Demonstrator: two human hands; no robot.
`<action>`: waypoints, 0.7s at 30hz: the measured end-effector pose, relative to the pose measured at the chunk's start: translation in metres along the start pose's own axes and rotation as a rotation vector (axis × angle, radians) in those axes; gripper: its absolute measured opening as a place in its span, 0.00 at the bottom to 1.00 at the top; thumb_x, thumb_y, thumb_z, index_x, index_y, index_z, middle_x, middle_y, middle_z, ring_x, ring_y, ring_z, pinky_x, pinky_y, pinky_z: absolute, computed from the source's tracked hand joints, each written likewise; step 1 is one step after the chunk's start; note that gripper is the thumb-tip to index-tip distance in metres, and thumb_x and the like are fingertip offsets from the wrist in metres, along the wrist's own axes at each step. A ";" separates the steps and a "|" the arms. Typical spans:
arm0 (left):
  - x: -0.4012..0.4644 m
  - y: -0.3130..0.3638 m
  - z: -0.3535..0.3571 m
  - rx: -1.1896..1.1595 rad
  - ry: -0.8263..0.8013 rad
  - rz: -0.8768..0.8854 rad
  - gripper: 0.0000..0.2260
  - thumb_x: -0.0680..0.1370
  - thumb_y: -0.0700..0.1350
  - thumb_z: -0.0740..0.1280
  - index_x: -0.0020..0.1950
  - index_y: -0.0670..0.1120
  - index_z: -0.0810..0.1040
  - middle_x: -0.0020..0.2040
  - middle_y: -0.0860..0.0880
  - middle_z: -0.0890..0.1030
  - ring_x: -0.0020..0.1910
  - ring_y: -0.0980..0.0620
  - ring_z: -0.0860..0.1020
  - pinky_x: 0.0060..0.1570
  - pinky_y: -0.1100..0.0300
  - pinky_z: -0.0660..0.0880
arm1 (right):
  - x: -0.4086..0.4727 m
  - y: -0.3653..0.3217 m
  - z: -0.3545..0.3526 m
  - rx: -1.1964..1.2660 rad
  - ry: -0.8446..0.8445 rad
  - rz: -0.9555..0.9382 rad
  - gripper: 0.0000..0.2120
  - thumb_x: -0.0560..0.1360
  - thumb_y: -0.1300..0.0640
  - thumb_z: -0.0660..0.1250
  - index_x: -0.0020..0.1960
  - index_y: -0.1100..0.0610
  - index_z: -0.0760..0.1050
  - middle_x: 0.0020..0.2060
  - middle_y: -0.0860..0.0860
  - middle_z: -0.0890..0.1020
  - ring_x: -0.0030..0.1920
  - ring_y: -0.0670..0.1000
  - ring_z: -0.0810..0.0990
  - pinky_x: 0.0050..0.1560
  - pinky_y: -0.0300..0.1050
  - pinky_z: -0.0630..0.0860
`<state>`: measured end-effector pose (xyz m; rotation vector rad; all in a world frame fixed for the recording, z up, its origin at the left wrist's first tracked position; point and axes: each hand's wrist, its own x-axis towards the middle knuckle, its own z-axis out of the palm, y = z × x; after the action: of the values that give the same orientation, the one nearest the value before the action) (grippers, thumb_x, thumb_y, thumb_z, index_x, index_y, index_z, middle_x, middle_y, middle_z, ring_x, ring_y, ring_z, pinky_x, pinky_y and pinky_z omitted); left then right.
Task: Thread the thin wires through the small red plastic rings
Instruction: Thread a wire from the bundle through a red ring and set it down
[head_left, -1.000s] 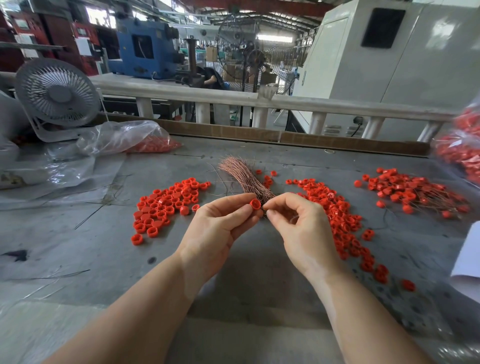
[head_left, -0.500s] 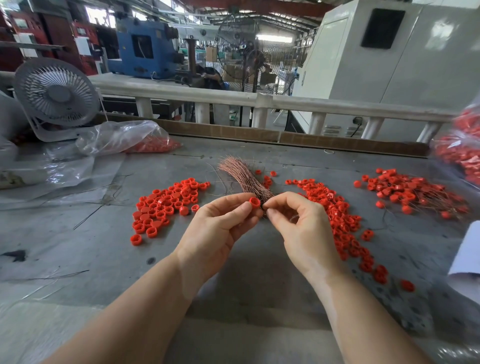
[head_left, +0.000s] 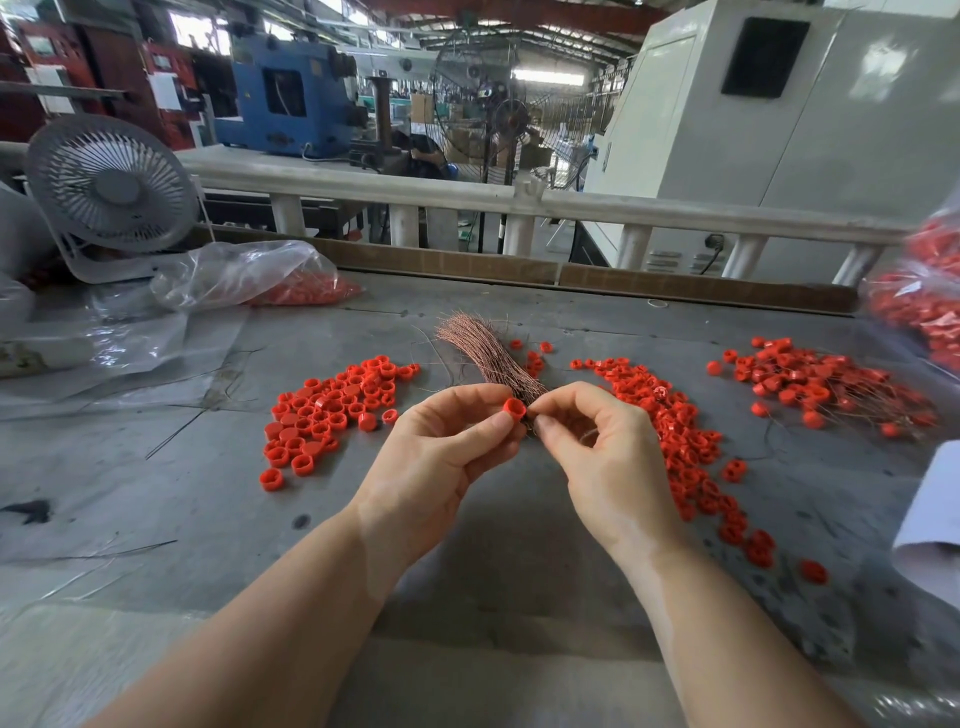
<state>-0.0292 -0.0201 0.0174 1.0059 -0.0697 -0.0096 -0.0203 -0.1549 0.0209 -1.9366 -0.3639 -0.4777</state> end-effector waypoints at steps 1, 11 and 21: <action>0.000 0.000 0.000 0.004 -0.001 0.002 0.09 0.63 0.36 0.68 0.41 0.43 0.83 0.37 0.46 0.83 0.35 0.53 0.82 0.36 0.65 0.79 | 0.000 0.000 0.000 -0.002 0.000 -0.001 0.06 0.73 0.64 0.68 0.41 0.55 0.79 0.33 0.44 0.80 0.35 0.39 0.75 0.38 0.30 0.69; 0.001 0.000 0.001 -0.037 -0.027 -0.025 0.08 0.66 0.36 0.67 0.39 0.43 0.85 0.38 0.46 0.83 0.35 0.53 0.82 0.36 0.65 0.78 | 0.000 -0.001 -0.001 0.024 -0.003 -0.022 0.09 0.73 0.66 0.67 0.39 0.54 0.77 0.30 0.43 0.78 0.32 0.38 0.75 0.36 0.29 0.69; 0.001 0.001 -0.001 -0.083 -0.048 -0.031 0.08 0.66 0.37 0.67 0.41 0.43 0.85 0.39 0.45 0.83 0.35 0.53 0.82 0.36 0.65 0.79 | 0.001 0.000 0.000 0.030 0.021 -0.045 0.10 0.74 0.67 0.66 0.39 0.52 0.76 0.31 0.42 0.79 0.34 0.39 0.76 0.37 0.31 0.70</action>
<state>-0.0281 -0.0190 0.0176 0.9238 -0.0962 -0.0647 -0.0197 -0.1551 0.0210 -1.8963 -0.3998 -0.5190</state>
